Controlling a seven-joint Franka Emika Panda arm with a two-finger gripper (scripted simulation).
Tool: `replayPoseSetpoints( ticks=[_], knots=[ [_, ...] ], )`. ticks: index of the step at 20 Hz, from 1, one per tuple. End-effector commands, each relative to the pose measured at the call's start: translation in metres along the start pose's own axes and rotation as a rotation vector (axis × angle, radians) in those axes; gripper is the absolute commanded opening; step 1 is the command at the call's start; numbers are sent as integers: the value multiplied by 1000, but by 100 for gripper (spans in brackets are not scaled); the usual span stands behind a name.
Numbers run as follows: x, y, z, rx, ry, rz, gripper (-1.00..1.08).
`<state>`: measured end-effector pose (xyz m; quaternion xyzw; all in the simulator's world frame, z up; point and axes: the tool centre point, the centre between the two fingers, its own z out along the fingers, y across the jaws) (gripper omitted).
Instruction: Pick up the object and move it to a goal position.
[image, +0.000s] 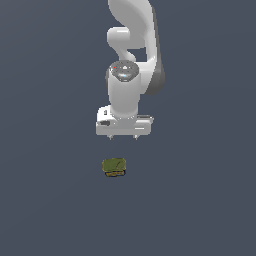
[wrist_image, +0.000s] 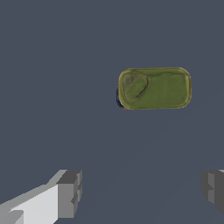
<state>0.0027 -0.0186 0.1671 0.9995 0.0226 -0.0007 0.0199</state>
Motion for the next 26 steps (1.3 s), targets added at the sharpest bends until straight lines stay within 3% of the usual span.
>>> replayPoseSetpoints(
  ticks=[1,14,26],
  knots=[
    [1,-1,-3,-3,5,-13,100],
    [7,2,1,3,2,87,100],
    [22,11,13,17,-5,382,100]
  ],
)
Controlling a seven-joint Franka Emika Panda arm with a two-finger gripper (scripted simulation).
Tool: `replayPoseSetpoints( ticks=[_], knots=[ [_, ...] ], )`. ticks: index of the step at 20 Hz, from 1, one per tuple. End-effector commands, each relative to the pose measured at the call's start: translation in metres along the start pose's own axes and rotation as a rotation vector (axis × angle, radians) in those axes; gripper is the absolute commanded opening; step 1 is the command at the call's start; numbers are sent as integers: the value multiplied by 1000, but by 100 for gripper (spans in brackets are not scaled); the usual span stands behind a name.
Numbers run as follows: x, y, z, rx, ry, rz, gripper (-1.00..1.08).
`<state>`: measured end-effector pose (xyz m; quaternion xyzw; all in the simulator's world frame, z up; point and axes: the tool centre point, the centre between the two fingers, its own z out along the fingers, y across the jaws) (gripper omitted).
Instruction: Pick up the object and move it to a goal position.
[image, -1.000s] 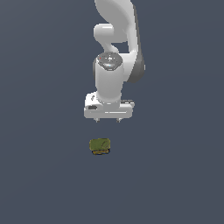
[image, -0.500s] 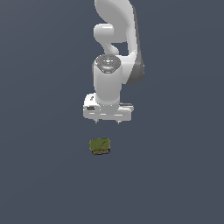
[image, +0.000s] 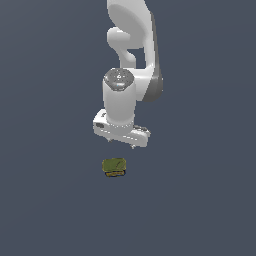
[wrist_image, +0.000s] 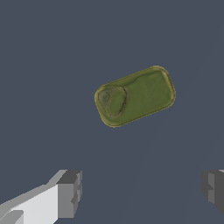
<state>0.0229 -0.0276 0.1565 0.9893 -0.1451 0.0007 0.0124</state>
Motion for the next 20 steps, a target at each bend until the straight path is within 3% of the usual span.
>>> replayPoseSetpoints(
  ticks=[1,20],
  knots=[
    [4,1,3,3,-2,76,100],
    [37,7,26,15,-15,642,100]
  ],
)
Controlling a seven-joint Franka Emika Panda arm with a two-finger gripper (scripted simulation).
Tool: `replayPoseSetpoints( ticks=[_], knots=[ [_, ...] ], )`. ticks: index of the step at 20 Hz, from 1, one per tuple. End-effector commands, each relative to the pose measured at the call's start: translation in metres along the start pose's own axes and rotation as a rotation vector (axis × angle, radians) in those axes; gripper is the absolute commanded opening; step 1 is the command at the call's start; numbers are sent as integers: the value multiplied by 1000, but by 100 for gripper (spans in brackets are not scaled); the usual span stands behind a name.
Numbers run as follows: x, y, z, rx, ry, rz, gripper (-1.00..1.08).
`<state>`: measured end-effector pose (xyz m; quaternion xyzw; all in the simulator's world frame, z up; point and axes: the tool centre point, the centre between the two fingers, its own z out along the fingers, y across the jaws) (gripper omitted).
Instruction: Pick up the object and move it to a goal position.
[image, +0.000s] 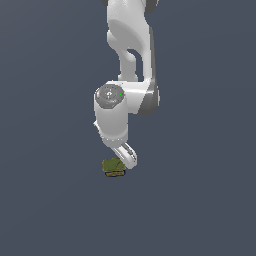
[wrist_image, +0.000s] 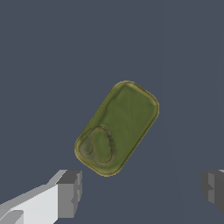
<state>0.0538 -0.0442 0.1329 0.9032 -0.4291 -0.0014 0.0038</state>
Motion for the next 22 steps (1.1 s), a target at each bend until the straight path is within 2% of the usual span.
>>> replayPoseSetpoints(
  ticks=[1,13,22],
  knots=[
    [4,-2,3,1,-1,75,100],
    [21,-10,17,5,-3,414,100],
    [28,-14,23,7,-3,564,100]
  ],
)
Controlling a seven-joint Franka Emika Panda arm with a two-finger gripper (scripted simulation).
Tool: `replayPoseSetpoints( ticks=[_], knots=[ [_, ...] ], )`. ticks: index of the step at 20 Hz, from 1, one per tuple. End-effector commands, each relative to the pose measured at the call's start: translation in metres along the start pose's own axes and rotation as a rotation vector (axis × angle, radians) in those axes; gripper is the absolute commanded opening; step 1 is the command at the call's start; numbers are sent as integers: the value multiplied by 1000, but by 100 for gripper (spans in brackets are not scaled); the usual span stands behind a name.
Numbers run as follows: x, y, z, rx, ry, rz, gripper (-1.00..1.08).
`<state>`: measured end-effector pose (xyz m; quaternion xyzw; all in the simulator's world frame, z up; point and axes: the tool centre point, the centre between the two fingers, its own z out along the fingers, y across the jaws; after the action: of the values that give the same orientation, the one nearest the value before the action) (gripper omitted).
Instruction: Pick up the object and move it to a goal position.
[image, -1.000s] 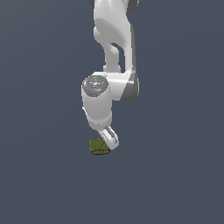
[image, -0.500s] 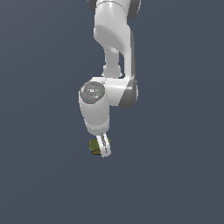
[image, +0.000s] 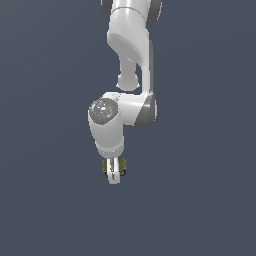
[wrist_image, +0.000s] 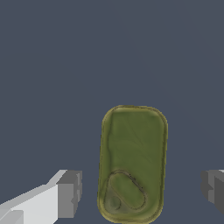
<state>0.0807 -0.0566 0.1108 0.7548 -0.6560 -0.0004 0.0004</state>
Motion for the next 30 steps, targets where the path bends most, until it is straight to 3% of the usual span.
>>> replayPoseSetpoints(
  ticks=[1,10,20,26,27,30],
  knots=[
    [1,-1,1,1,0,30,100],
    [1,-2,4,1,0,51,100],
    [1,-1,49,1,0,56,100],
    [2,-3,52,1,0,56,100],
    [2,-3,52,1,0,56,-100],
    [2,-3,52,1,0,56,-100]
  ],
)
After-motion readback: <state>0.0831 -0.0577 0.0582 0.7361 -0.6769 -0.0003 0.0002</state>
